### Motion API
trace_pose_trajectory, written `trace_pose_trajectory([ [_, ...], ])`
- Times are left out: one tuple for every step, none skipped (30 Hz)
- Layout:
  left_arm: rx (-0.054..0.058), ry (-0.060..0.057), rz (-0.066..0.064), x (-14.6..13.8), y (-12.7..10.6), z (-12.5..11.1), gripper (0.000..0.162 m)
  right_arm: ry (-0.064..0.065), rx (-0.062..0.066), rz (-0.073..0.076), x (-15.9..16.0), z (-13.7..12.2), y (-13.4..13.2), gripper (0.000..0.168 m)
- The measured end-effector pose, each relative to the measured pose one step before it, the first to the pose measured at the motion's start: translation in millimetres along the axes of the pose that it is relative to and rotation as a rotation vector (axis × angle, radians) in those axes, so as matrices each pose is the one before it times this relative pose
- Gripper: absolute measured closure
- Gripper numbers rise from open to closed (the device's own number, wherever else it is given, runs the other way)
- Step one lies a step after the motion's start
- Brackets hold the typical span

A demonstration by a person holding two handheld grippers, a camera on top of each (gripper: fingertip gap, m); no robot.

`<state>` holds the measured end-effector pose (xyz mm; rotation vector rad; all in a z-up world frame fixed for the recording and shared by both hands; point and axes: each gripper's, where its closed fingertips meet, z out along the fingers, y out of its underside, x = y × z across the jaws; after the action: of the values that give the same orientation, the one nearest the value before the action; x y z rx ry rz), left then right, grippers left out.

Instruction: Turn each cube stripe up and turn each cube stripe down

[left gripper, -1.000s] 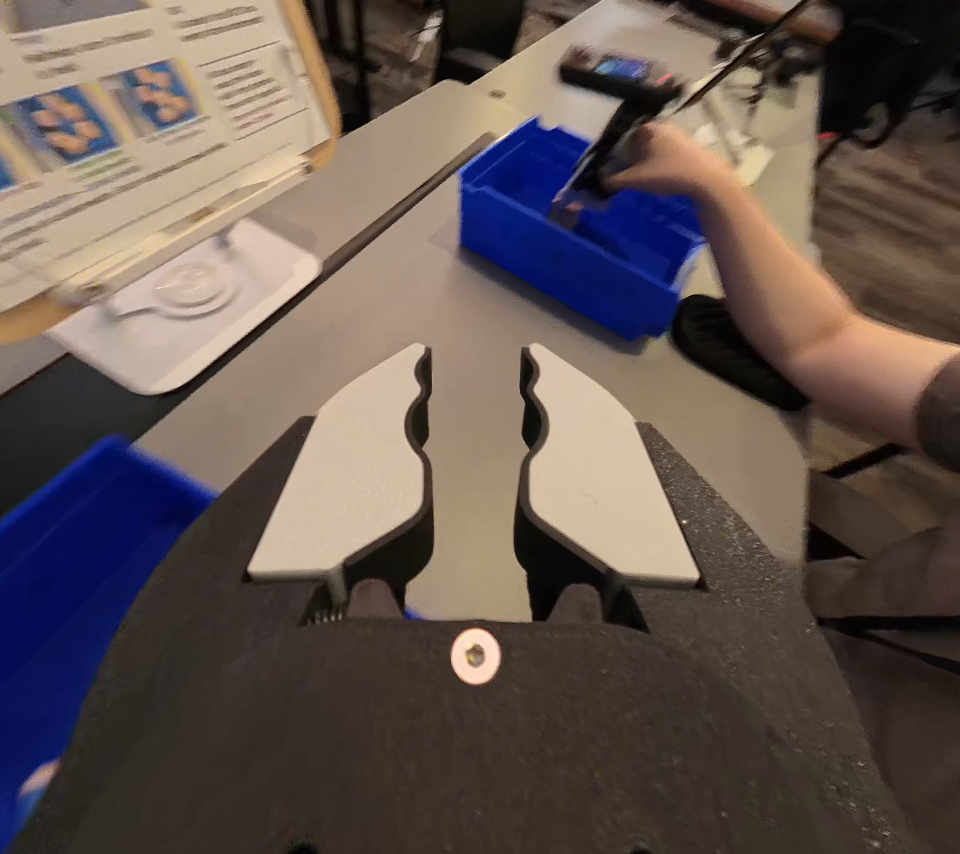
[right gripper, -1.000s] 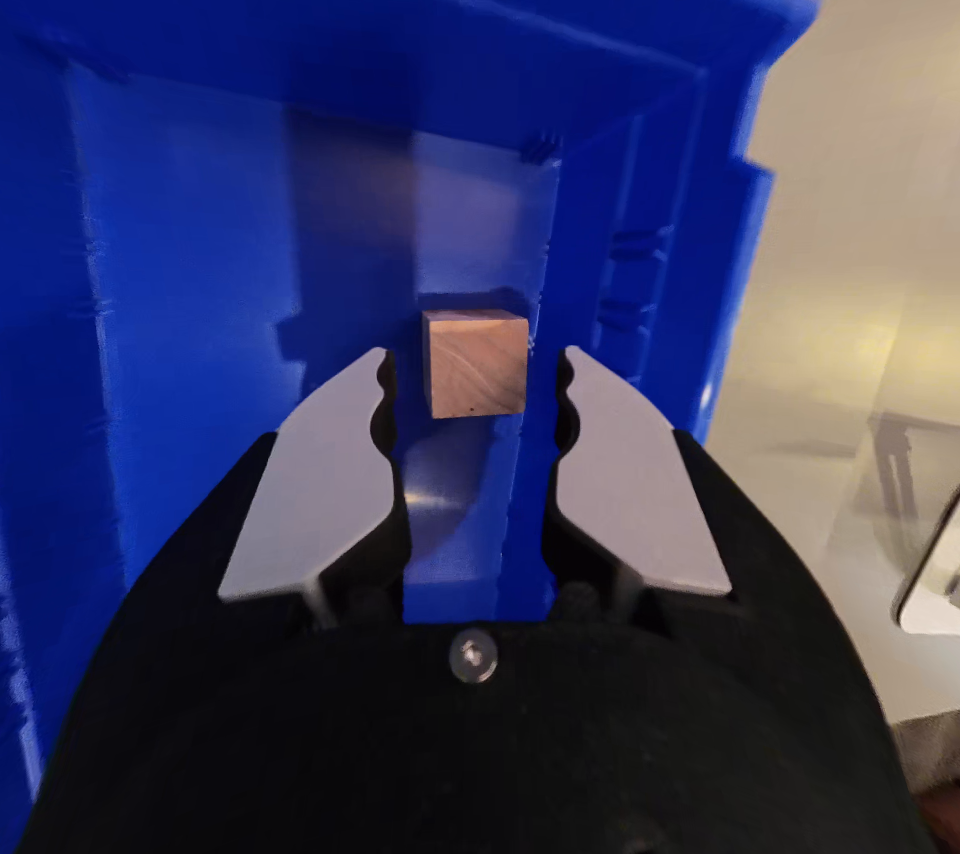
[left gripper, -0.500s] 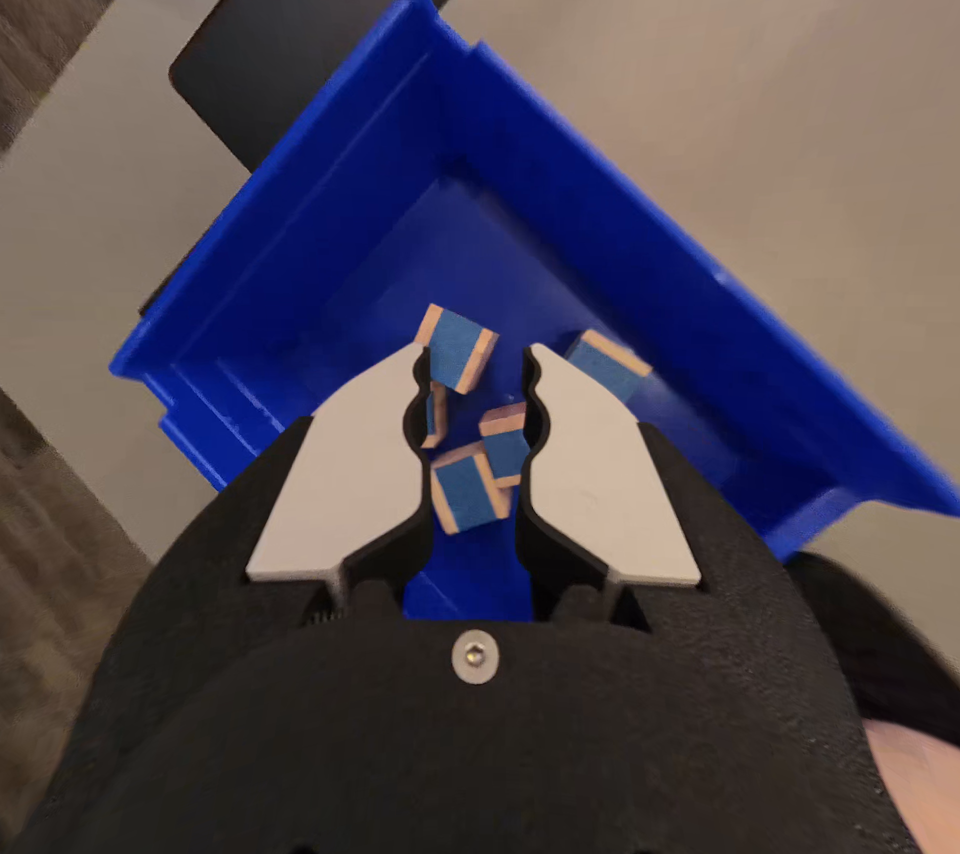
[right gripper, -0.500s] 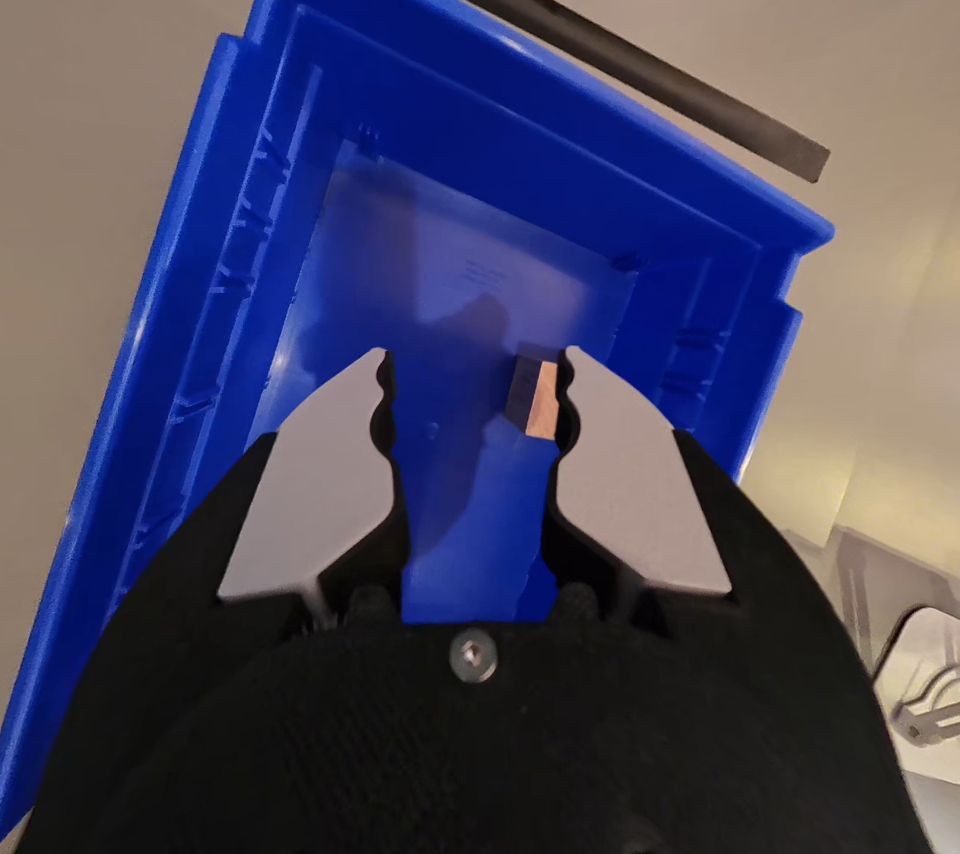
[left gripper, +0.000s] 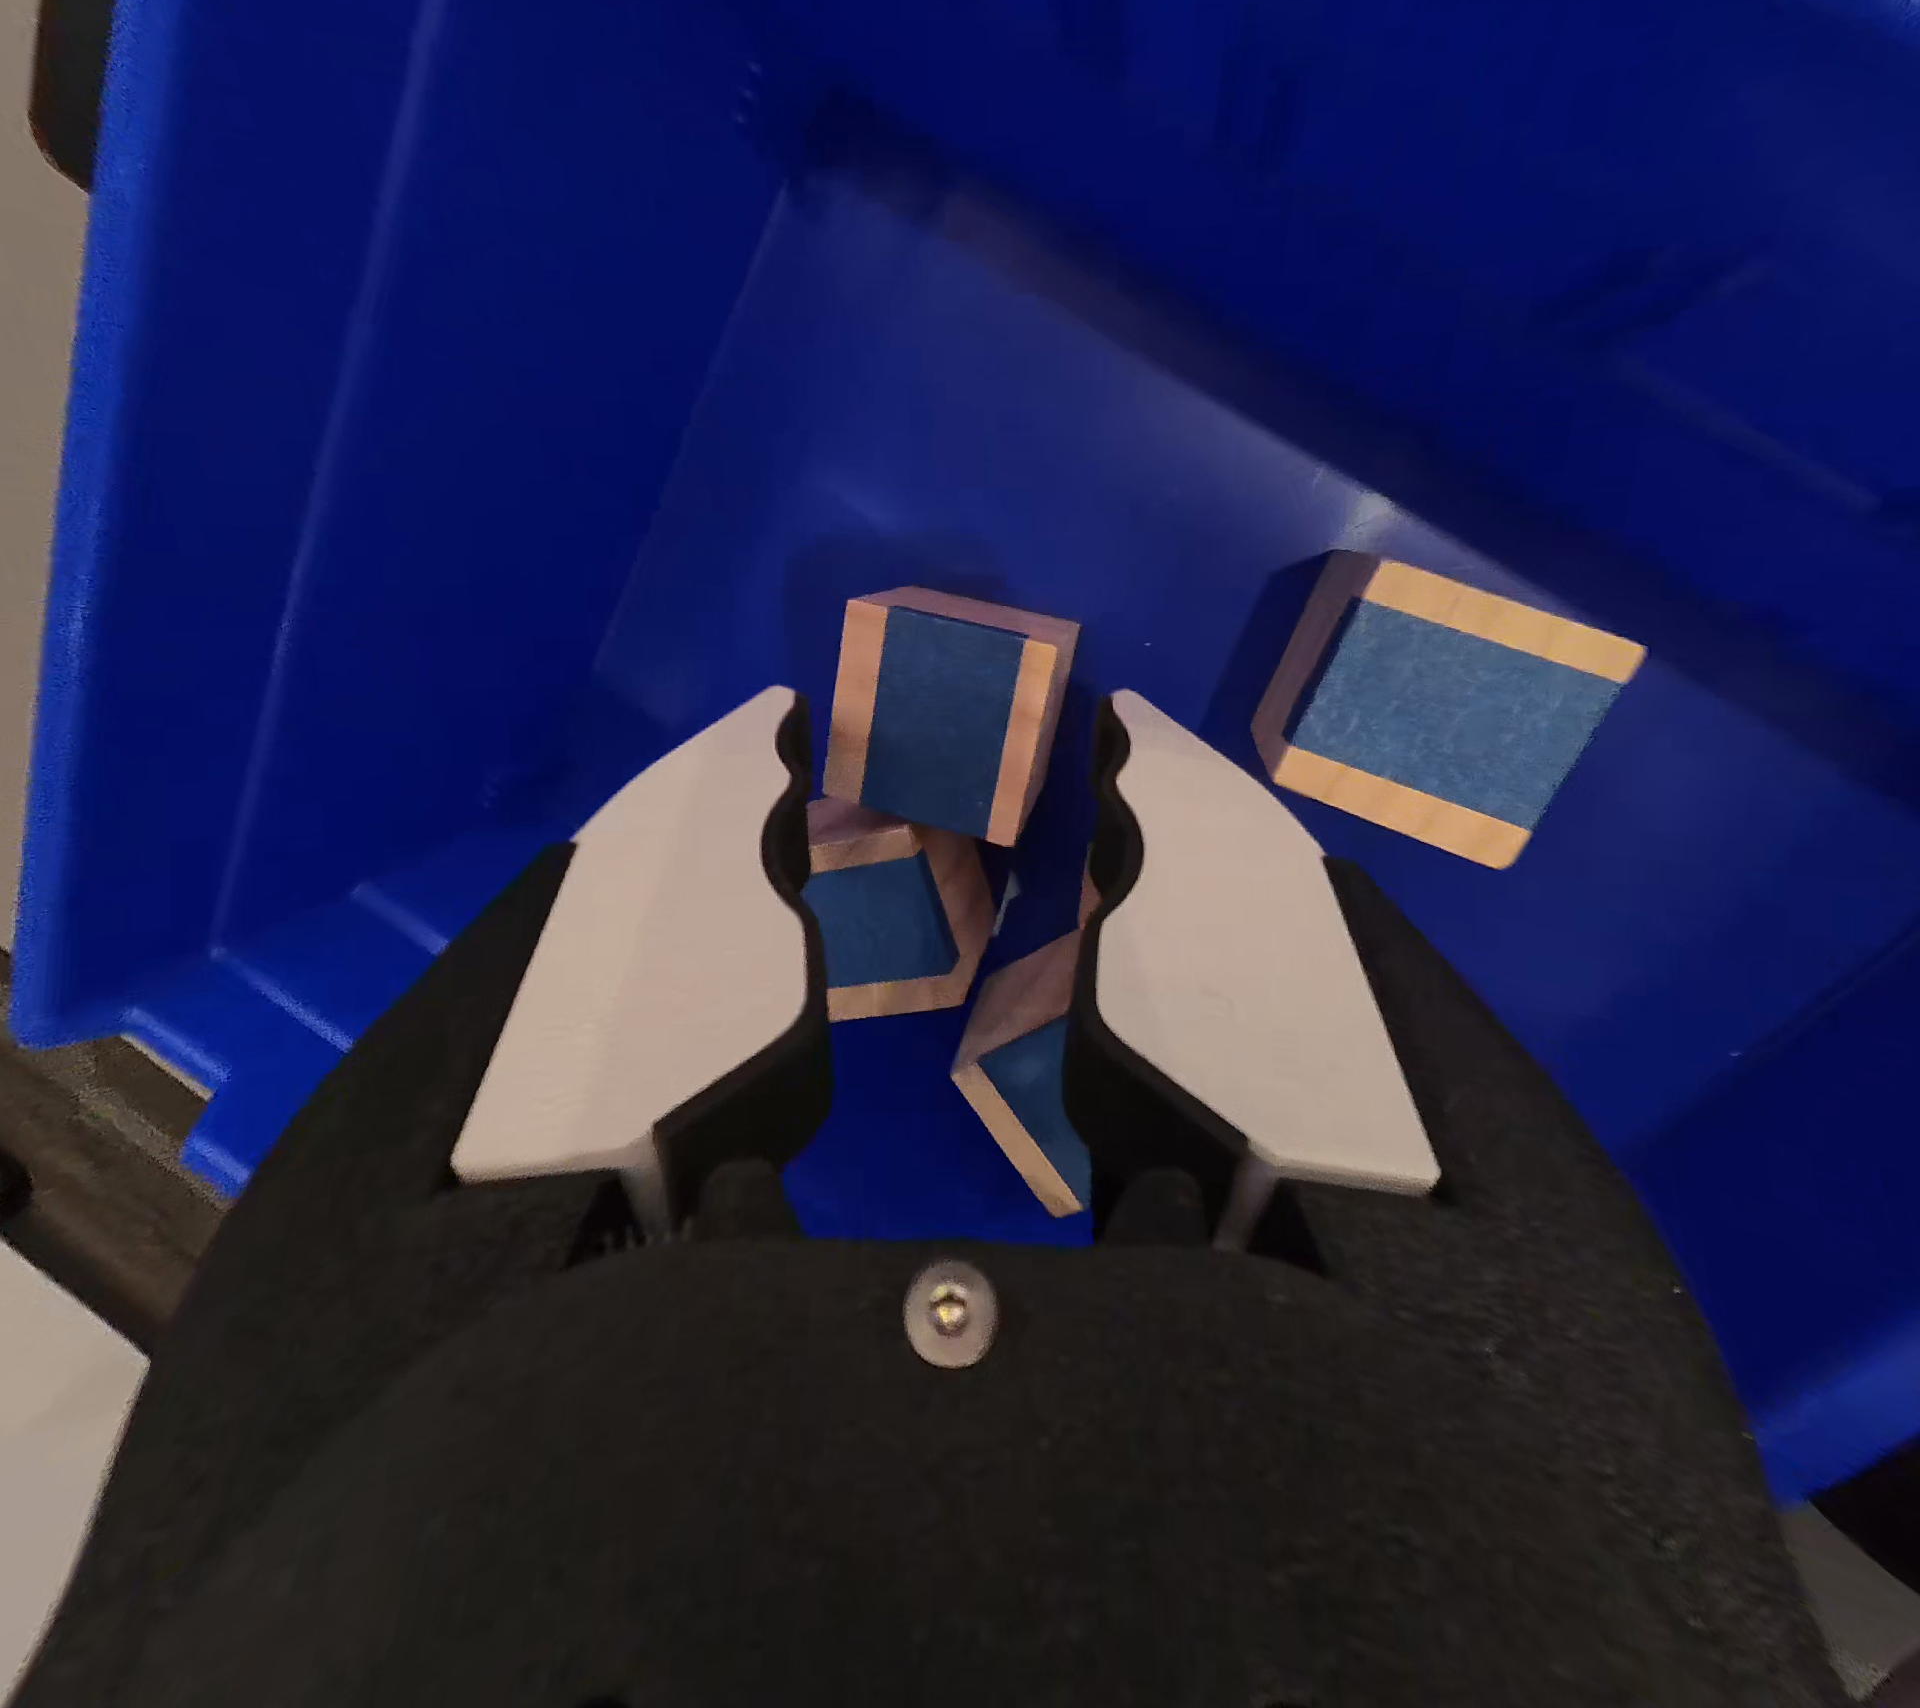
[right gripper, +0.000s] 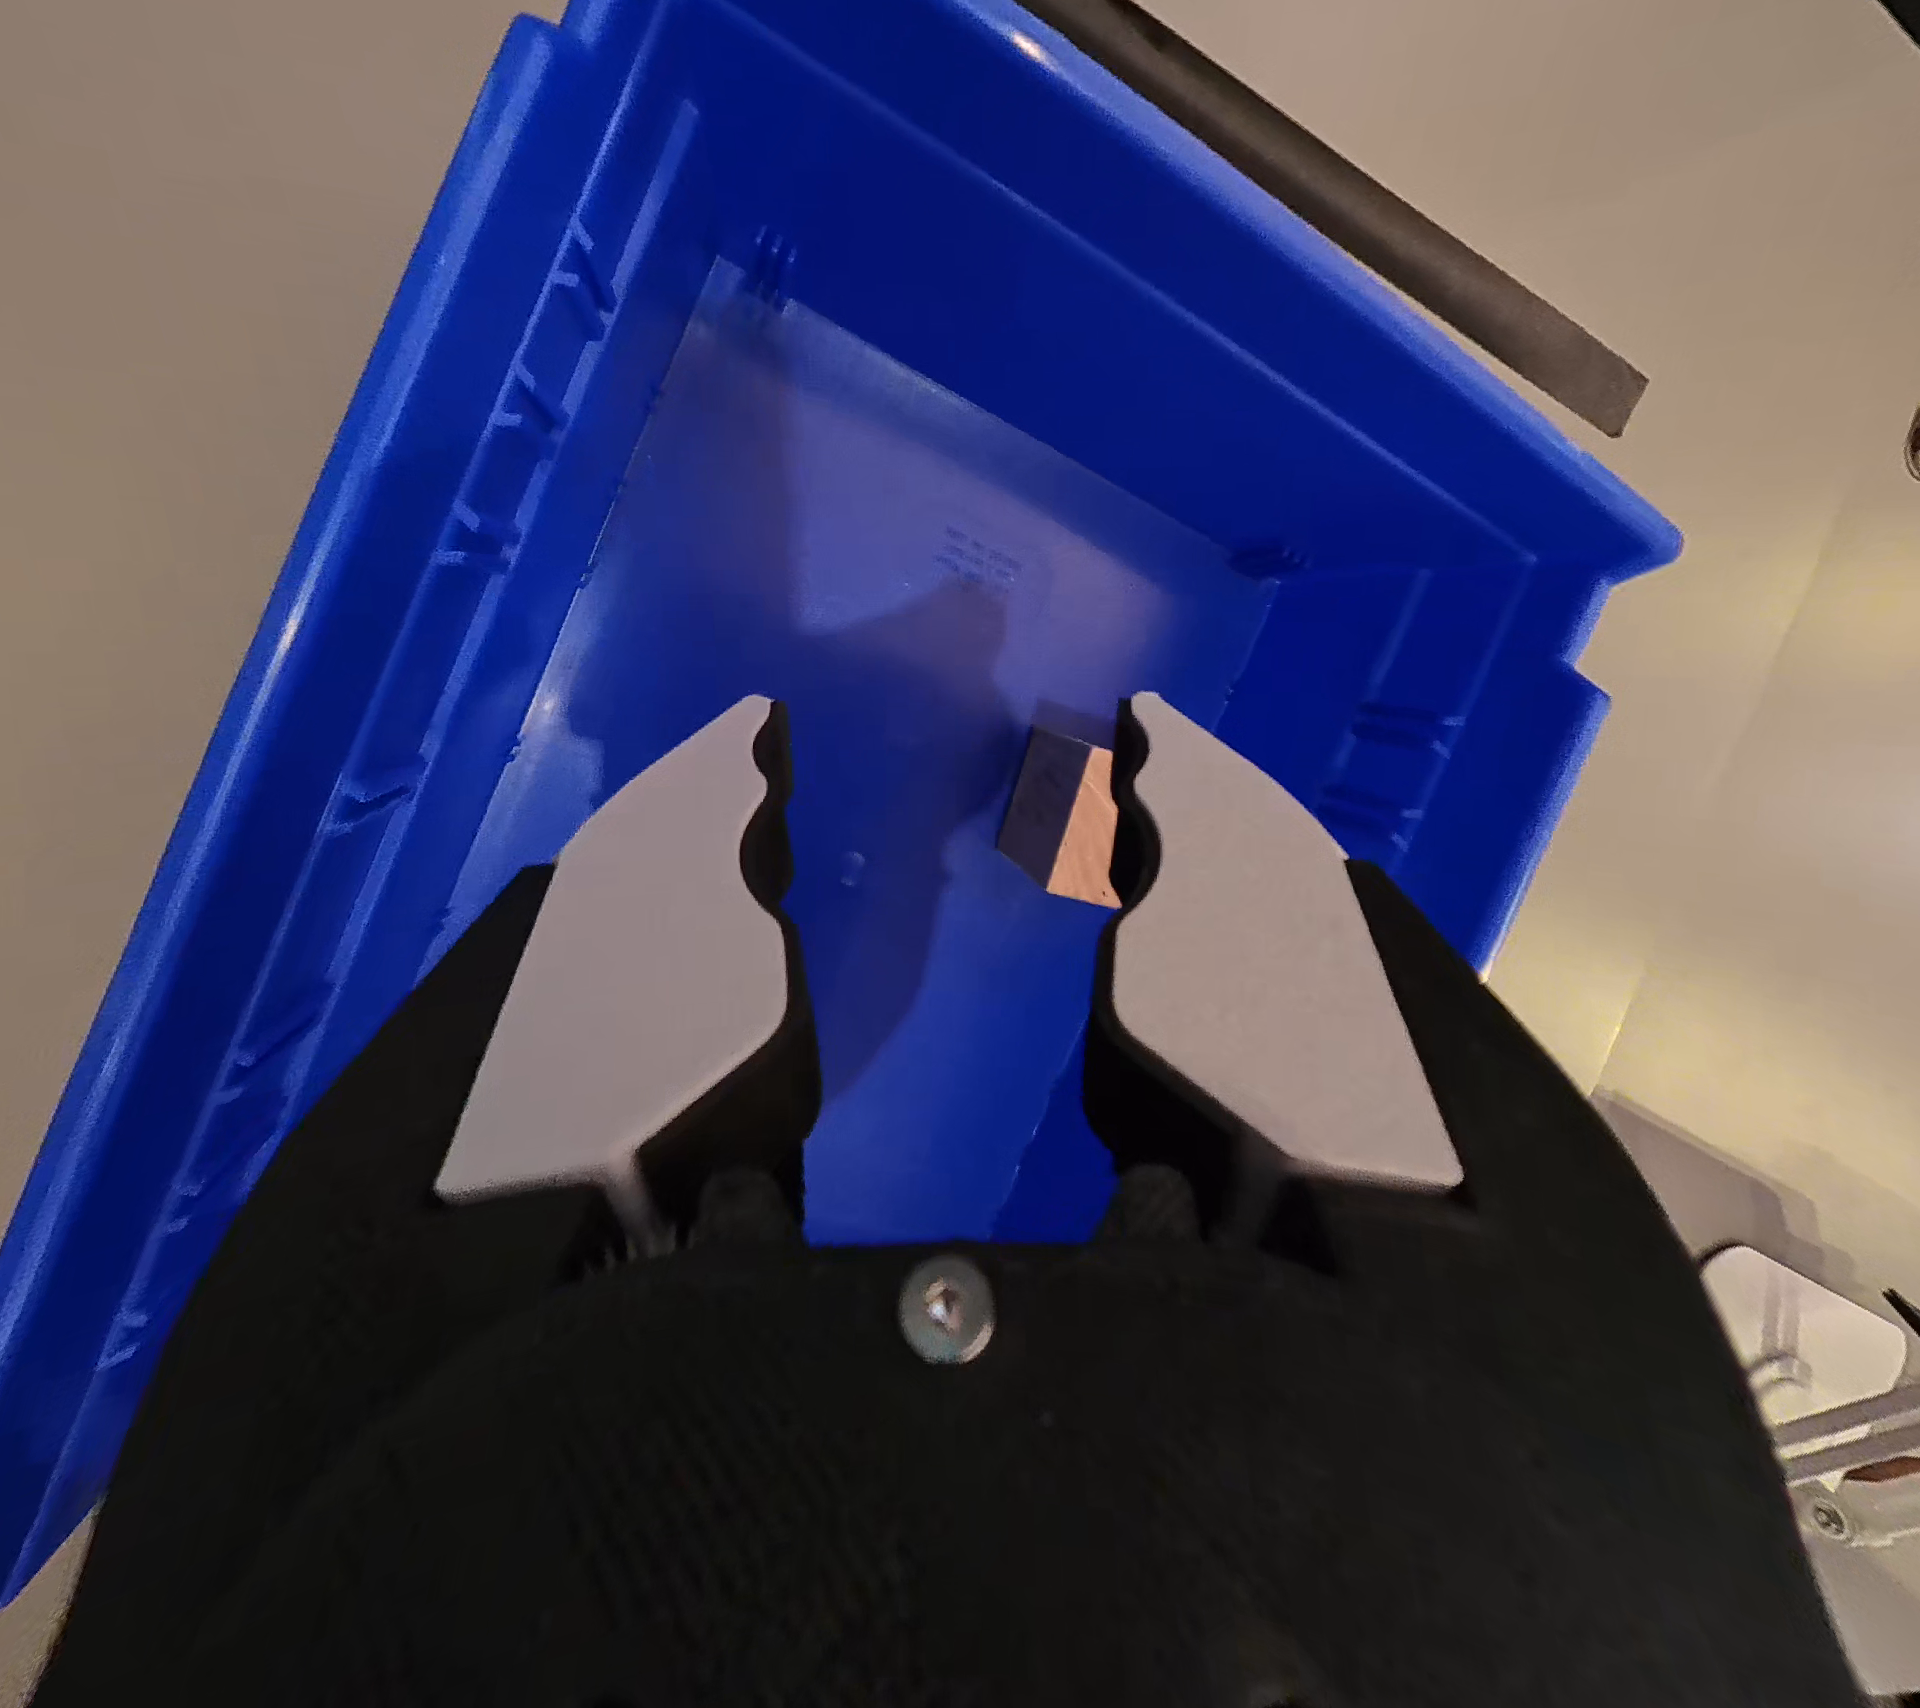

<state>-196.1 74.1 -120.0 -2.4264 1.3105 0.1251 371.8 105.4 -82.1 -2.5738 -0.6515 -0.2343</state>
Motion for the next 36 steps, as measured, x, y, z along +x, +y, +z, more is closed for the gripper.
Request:
trace_pose_trajectory([
  [-0.0021,-0.0068,-0.0004,-2.11,0.73,2.65,0.110,0.0013,-0.0040,-0.0074,-0.72,0.75,0.29,0.107],
  [-0.0072,-0.0111,-0.0032,-2.79,1.09,2.80,0.109,0.0019,-0.0058,-0.0055,-0.73,0.57,0.63,0.107],
  [-0.0062,-0.0025,-0.0003,-1.01,0.76,2.81,0.108,0.0011,-0.0051,-0.0048,-0.66,0.45,0.56,0.107],
  [-0.0016,-0.0030,0.0042,-0.80,0.01,2.58,0.108,-0.0003,-0.0024,-0.0064,-0.80,0.42,0.14,0.107],
  [0.0052,-0.0024,0.0012,-0.75,-0.88,2.27,0.108,0.0004,-0.0009,-0.0065,-0.64,0.35,-0.13,0.107],
  [0.0041,0.0120,-0.0047,1.50,-0.41,1.99,0.109,0.0018,-0.0018,-0.0071,-0.33,0.29,0.02,0.107],
  [-0.0059,0.0139,-0.0038,1.89,0.97,1.61,0.109,0.0045,-0.0020,-0.0075,0.14,0.28,0.10,0.107],
  [-0.0025,0.0055,-0.0058,0.22,0.22,0.20,0.110,0.0033,-0.0025,-0.0053,0.16,0.27,0.36,0.107],
  [0.0000,0.0028,-0.0060,0.01,0.18,-0.06,0.109,-0.0010,-0.0025,-0.0020,-0.31,0.25,0.40,0.107],
  [-0.0008,0.0072,-0.0032,1.03,0.40,0.10,0.111,-0.0031,-0.0016,0.0003,-0.47,0.19,0.24,0.107],
  [-0.0030,0.0063,-0.0019,1.00,0.34,0.10,0.114,-0.0016,-0.0009,0.0000,-0.19,0.12,0.25,0.107],
  [-0.0034,0.0058,-0.0017,0.98,0.20,0.22,0.115,0.0000,-0.0013,-0.0012,-0.10,0.03,0.27,0.107],
  [-0.0053,-0.0017,0.0005,0.02,0.20,0.12,0.115,-0.0001,-0.0026,-0.0020,-0.21,0.11,0.45,0.107],
  [-0.0051,-0.0031,0.0029,0.08,0.09,0.06,0.115,-0.0002,-0.0026,-0.0024,-0.31,0.05,0.48,0.107],
  [-0.0058,-0.0041,0.0037,-0.08,0.20,0.10,0.115,0.0012,-0.0013,-0.0027,-0.24,-0.18,0.16,0.107],
  [-0.0066,-0.0031,0.0022,0.13,0.17,0.07,0.116,0.0005,-0.0004,-0.0030,-0.33,-0.39,0.14,0.107],
  [-0.0071,-0.0039,0.0033,0.08,0.20,0.00,0.116,0.0003,0.0008,-0.0030,-0.30,-0.48,-0.09,0.107],
  [-0.0075,-0.0058,0.0070,0.10,-0.01,-0.10,0.116,0.0014,0.0020,-0.0018,-0.15,-0.65,-0.36,0.107],
  [-0.0062,-0.0071,0.0091,0.07,-0.15,-0.43,0.116,0.0005,0.0014,-0.0019,-0.19,-0.83,-0.19,0.107],
  [-0.0099,-0.0073,0.0035,-0.13,0.32,-0.57,0.116,0.0029,0.0021,-0.0022,0.16,-1.00,-0.28,0.107],
  [-0.0168,-0.0114,-0.0039,-1.35,0.99,-1.34,0.116,0.0041,0.0029,-0.0019,0.42,-1.30,-0.53,0.107],
  [-0.0139,-0.0177,-0.0094,-2.91,0.55,-3.04,0.116,0.0048,0.0043,-0.0015,0.63,-1.86,-0.64,0.107],
  [0.0029,-0.0209,-0.0151,-3.75,-1.51,-4.90,0.116,0.0083,0.0085,-0.0008,1.09,-2.77,-1.28,0.107],
  [0.0167,-0.0214,-0.0179,-3.81,-3.22,-6.89,0.116,0.0113,0.0137,0.0006,1.65,-3.87,-2.12,0.107],
  [0.0308,-0.0226,-0.0183,-4.04,-5.26,-8.60,0.116,0.0127,0.0185,0.0027,1.62,-5.04,-2.94,0.107],
  [0.0438,-0.0192,-0.0171,-3.34,-7.28,-9.84,0.116,0.0143,0.0228,0.0040,1.40,-6.18,-3.67,0.107],
  [0.0552,-0.0154,-0.0146,-2.53,-9.51,-10.91,0.116,0.0197,0.0304,0.0021,1.33,-7.62,-5.38,0.107],
  [0.0650,-0.0154,-0.0150,-2.09,-11.90,-11.76,0.116,0.0240,0.0419,-0.0044,0.59,-9.19,-7.71,0.107],
  [0.0685,-0.0140,-0.0186,-1.60,-13.69,-12.10,0.116,0.0228,0.0538,-0.0115,-0.97,-10.36,-10.25,0.107],
  [0.0677,0.0052,-0.0221,1.87,-15.00,-11.90,0.116,0.0213,0.0703,-0.0189,-2.65,-11.45,-13.69,0.107],
  [0.0664,0.0307,-0.0176,7.46,-16.42,-11.03,0.116,0.0058,0.0950,-0.0273,-6.44,-11.93,-17.98,0.108],
  [0.0731,0.0419,-0.0062,12.01,-19.44,-9.68,0.116,-0.0386,0.1208,-0.0329,-14.52,-11.64,-22.33,0.107],
  [0.0844,0.0521,0.0037,16.34,-22.76,-7.88,0.116,-0.0623,0.1440,-0.0300,-19.28,-10.61,-25.93,0.103],
  [0.0920,0.0647,0.0013,19.76,-24.79,-4.96,0.116,-0.0630,0.1577,-0.0323,-20.70,-8.62,-27.67,0.102],
  [0.0951,0.0766,-0.0137,21.81,-25.27,-0.97,0.116,-0.0570,0.1592,-0.0439,-21.41,-5.96,-27.18,0.102],
  [0.0859,0.0857,-0.0291,22.60,-22.38,3.03,0.117,-0.0458,0.1424,-0.0567,-20.95,-3.57,-23.68,0.101],
])
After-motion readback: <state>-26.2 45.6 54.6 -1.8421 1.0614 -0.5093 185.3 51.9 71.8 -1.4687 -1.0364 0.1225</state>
